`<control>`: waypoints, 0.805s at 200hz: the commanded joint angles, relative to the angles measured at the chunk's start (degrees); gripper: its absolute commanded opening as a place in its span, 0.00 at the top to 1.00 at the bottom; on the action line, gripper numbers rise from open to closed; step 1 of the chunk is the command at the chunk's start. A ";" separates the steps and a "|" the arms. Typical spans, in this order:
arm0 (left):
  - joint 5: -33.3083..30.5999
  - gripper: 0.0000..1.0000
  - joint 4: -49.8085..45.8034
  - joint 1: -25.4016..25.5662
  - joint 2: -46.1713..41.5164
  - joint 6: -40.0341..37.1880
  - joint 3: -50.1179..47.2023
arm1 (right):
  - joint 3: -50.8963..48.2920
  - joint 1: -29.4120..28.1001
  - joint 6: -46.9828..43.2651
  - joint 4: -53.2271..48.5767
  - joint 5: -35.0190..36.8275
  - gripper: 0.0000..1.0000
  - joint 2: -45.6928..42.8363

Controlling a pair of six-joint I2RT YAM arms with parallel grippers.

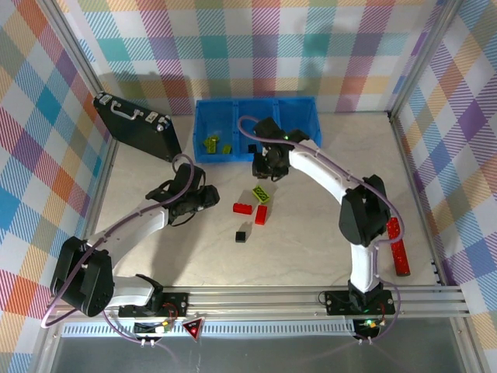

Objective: Sort the legos into containers by color

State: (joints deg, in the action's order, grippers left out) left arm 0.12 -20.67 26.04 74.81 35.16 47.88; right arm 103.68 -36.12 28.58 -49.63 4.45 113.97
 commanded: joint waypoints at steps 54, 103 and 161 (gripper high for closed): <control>-0.02 0.54 -3.10 -0.60 -3.85 -0.04 -0.72 | 25.52 4.61 -9.49 0.67 0.12 0.63 17.95; 0.06 0.54 -3.33 -0.55 -4.56 -0.28 -0.93 | 32.09 5.41 -11.53 5.28 1.11 0.63 25.39; -0.44 0.54 -4.10 -0.49 -6.42 -0.26 -1.53 | 38.00 5.53 -13.21 3.76 2.49 0.54 28.32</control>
State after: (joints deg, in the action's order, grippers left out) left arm 0.38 -22.63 26.04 70.37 35.31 46.74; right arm 138.82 -30.79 17.02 -45.34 5.82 143.31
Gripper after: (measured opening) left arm 0.462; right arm 0.456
